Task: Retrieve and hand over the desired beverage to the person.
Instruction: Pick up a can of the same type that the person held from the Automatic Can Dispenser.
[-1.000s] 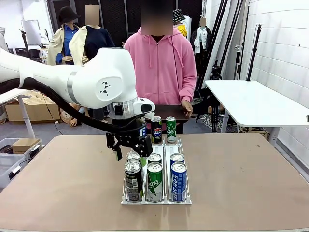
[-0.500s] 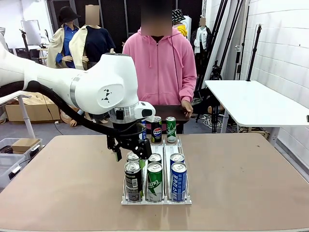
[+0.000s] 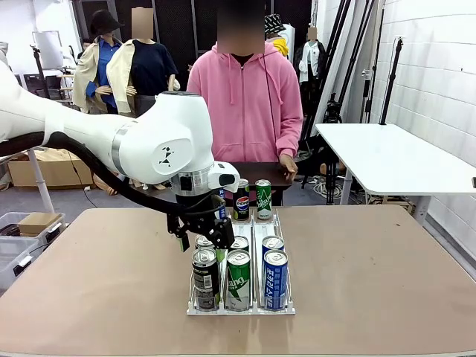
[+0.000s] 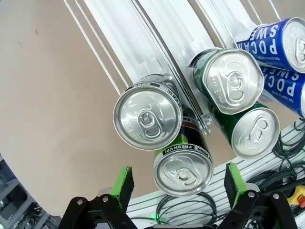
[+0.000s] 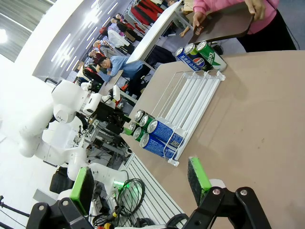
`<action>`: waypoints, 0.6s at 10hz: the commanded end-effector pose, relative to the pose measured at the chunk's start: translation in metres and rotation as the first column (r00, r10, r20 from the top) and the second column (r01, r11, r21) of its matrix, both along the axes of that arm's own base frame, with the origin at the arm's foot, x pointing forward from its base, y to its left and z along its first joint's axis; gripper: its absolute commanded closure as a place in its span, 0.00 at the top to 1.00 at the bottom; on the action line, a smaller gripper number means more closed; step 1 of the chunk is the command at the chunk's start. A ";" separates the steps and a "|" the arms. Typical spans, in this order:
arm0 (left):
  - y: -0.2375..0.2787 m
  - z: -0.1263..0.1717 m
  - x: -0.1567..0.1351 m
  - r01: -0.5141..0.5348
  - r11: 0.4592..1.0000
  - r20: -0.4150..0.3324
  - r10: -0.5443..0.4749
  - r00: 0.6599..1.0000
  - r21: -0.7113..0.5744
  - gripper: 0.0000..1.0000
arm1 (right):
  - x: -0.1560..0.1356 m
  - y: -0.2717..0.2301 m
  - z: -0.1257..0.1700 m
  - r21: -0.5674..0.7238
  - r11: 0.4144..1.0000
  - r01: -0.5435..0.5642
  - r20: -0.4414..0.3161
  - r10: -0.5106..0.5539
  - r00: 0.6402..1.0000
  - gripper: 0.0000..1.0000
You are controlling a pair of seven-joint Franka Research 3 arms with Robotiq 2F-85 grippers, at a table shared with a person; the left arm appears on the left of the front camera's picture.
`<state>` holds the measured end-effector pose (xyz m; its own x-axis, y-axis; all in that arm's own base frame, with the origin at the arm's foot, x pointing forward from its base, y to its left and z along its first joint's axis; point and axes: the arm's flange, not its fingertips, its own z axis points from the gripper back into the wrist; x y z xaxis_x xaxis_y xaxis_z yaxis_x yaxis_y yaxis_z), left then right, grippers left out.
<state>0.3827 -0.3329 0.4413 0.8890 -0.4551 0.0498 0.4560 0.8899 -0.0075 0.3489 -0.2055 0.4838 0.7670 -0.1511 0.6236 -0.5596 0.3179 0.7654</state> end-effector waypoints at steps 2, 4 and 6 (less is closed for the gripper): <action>0.001 -0.008 0.006 0.010 1.000 0.043 -0.011 0.999 0.025 1.00 | -0.001 0.001 -0.001 0.020 1.000 -0.002 0.016 0.001 1.000 1.00; 0.003 -0.014 0.006 0.022 1.000 0.041 -0.023 0.999 0.017 1.00 | -0.001 0.001 -0.001 0.020 1.000 -0.002 0.016 0.001 1.000 1.00; 0.004 -0.022 0.007 0.027 1.000 0.034 -0.028 0.999 0.012 1.00 | -0.001 0.001 -0.001 0.020 1.000 -0.002 0.016 0.001 1.000 1.00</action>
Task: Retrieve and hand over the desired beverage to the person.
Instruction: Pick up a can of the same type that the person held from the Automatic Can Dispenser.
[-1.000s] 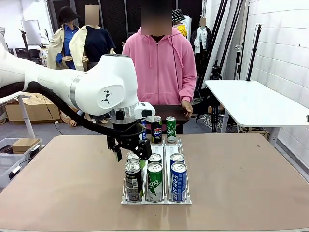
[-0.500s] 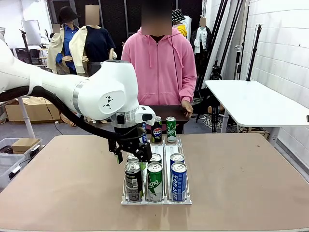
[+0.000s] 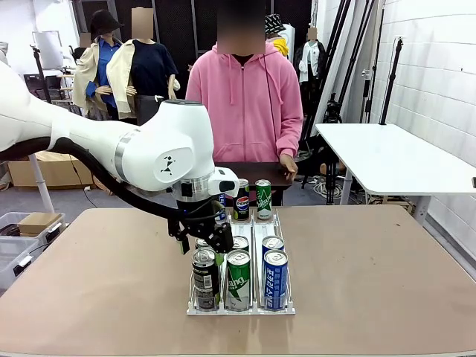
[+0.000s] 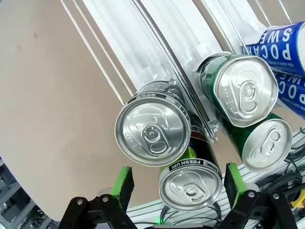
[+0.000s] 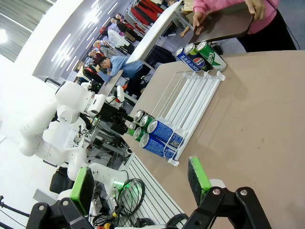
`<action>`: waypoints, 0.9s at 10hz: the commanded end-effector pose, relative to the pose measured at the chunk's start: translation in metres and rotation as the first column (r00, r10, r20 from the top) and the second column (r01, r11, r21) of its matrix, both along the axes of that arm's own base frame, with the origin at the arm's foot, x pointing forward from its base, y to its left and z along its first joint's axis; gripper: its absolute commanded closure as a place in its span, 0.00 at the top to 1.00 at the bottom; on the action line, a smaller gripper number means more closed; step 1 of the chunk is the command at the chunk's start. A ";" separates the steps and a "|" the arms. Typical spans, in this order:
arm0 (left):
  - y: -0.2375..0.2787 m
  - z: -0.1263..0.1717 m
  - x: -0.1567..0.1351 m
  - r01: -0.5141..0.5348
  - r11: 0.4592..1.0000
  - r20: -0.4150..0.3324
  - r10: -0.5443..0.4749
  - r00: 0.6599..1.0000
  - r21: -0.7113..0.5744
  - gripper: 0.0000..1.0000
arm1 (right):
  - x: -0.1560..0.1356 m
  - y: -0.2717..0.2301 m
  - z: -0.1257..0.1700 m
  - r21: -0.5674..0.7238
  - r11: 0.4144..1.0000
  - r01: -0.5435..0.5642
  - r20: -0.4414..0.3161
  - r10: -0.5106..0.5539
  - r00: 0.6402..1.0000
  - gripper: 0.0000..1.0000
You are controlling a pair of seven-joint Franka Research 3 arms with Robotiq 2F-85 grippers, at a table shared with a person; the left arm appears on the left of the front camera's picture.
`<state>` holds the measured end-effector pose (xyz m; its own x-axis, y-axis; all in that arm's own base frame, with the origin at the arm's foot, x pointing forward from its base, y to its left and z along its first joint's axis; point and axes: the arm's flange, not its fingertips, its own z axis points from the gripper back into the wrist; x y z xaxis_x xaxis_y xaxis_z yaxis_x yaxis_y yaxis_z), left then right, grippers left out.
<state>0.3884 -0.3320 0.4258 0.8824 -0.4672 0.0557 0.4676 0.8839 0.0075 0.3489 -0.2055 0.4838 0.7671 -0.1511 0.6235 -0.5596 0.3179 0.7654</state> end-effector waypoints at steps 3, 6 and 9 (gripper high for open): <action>0.004 -0.017 0.001 0.011 1.000 0.024 -0.011 1.000 -0.001 1.00 | -0.001 0.001 -0.001 0.020 1.000 -0.002 0.016 0.001 1.000 1.00; 0.004 -0.021 0.001 0.016 1.000 0.030 -0.016 0.999 -0.010 1.00 | -0.001 0.001 -0.001 0.020 1.000 -0.002 0.016 0.001 1.000 1.00; 0.004 -0.022 0.001 0.014 1.000 0.025 -0.014 1.000 -0.012 0.81 | -0.001 0.001 -0.001 0.020 1.000 -0.002 0.016 0.001 1.000 1.00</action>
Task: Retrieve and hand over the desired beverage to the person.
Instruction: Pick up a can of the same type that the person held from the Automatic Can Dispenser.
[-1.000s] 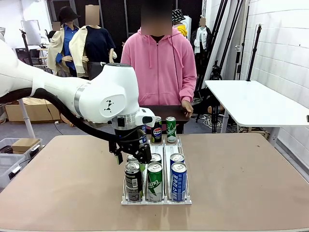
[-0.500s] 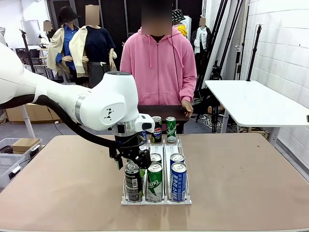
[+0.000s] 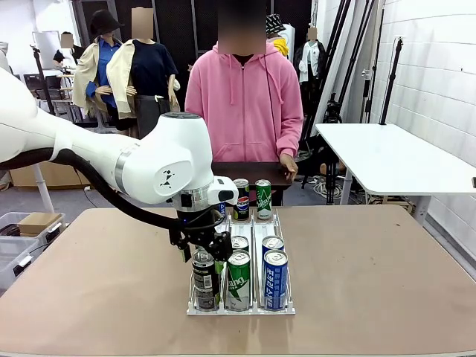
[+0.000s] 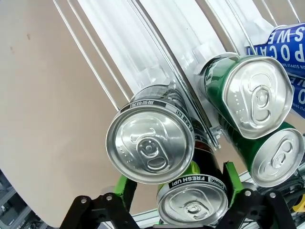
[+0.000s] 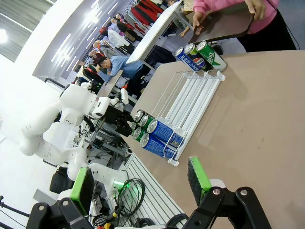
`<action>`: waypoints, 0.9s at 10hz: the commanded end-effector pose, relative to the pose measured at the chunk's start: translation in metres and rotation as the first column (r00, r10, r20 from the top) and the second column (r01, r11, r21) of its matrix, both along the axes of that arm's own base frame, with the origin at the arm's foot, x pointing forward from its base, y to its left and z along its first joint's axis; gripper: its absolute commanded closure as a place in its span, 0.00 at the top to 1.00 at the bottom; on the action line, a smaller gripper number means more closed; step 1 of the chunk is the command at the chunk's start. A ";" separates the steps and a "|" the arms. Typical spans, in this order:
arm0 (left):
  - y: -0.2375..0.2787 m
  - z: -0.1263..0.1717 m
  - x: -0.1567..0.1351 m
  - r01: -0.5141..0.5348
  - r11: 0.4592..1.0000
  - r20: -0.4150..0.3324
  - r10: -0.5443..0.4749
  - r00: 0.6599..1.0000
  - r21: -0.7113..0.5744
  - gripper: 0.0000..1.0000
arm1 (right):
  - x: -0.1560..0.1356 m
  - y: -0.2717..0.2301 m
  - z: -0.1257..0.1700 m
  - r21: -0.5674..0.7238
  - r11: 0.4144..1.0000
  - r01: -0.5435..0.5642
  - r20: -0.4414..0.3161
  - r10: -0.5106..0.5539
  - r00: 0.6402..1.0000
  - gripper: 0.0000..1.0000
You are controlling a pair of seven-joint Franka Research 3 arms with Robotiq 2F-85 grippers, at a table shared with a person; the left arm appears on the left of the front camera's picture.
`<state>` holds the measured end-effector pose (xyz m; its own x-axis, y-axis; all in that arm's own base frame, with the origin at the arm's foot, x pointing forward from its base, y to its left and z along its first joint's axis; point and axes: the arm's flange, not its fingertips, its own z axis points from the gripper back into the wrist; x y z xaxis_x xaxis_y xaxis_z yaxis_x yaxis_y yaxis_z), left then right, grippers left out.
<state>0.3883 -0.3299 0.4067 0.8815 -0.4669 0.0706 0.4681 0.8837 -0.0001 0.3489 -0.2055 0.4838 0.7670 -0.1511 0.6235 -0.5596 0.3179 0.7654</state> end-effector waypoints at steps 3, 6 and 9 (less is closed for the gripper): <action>0.003 -0.004 -0.001 0.002 1.000 0.003 -0.002 1.000 0.003 0.23 | -0.001 0.001 -0.001 0.020 1.000 -0.002 0.016 0.001 1.000 1.00; 0.003 -0.003 -0.001 0.004 1.000 -0.004 -0.004 1.000 0.003 0.00 | -0.001 0.001 -0.001 0.020 1.000 -0.002 0.016 0.001 1.000 1.00; -0.001 -0.001 -0.001 0.001 1.000 -0.003 -0.001 1.000 -0.001 0.00 | -0.001 0.001 -0.001 0.020 1.000 -0.002 0.016 0.001 1.000 1.00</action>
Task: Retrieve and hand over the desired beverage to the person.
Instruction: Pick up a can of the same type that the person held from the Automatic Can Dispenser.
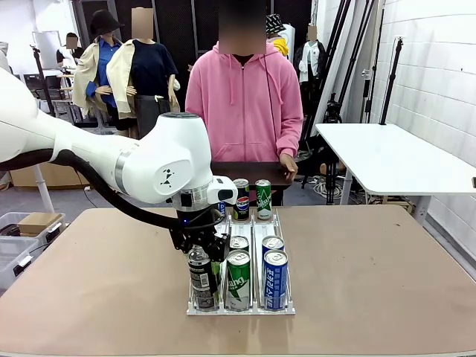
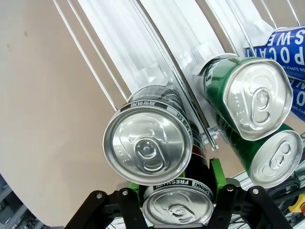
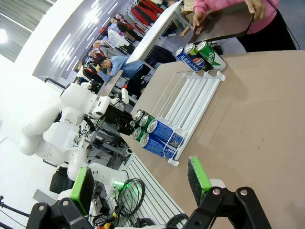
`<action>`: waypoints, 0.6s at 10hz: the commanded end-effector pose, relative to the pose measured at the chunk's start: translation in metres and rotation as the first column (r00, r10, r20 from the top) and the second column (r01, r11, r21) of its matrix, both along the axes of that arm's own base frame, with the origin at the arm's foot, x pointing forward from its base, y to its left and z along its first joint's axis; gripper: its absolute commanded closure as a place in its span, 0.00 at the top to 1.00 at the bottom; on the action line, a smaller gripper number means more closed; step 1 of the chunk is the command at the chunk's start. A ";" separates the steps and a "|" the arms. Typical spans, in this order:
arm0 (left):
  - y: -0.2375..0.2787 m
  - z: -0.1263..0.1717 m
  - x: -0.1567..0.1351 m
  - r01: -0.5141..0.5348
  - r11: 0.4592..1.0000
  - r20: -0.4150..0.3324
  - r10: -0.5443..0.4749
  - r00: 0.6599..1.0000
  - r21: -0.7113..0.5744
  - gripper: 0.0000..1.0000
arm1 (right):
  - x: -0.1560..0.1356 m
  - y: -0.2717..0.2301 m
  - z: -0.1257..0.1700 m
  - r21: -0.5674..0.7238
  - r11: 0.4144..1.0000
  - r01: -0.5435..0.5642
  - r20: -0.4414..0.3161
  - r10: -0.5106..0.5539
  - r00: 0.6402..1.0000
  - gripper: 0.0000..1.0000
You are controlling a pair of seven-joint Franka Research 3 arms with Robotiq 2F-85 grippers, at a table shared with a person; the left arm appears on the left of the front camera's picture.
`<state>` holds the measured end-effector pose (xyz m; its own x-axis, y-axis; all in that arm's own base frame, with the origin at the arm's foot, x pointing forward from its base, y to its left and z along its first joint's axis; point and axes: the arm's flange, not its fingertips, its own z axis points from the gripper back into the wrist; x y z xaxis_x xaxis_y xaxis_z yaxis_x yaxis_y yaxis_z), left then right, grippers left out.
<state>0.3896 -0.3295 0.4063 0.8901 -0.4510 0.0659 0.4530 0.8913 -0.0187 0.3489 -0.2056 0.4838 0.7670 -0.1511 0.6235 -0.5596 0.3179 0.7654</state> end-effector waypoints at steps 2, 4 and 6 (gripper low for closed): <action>-0.001 0.000 -0.003 0.018 1.000 0.010 -0.018 1.000 0.013 0.00 | -0.001 0.001 -0.001 0.020 1.000 -0.002 0.016 0.001 1.000 1.00; -0.001 0.000 -0.003 0.018 1.000 0.010 -0.018 1.000 0.013 0.00 | -0.001 0.001 -0.001 0.020 1.000 -0.002 0.016 0.001 1.000 1.00; -0.001 0.000 -0.003 0.018 1.000 0.010 -0.018 1.000 0.013 0.00 | -0.001 0.001 -0.001 0.020 1.000 -0.002 0.016 0.001 1.000 1.00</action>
<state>0.3885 -0.3307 0.4062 0.8869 -0.4572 0.0664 0.4590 0.8883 -0.0147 0.3489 -0.2056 0.4838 0.7671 -0.1511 0.6235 -0.5596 0.3179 0.7654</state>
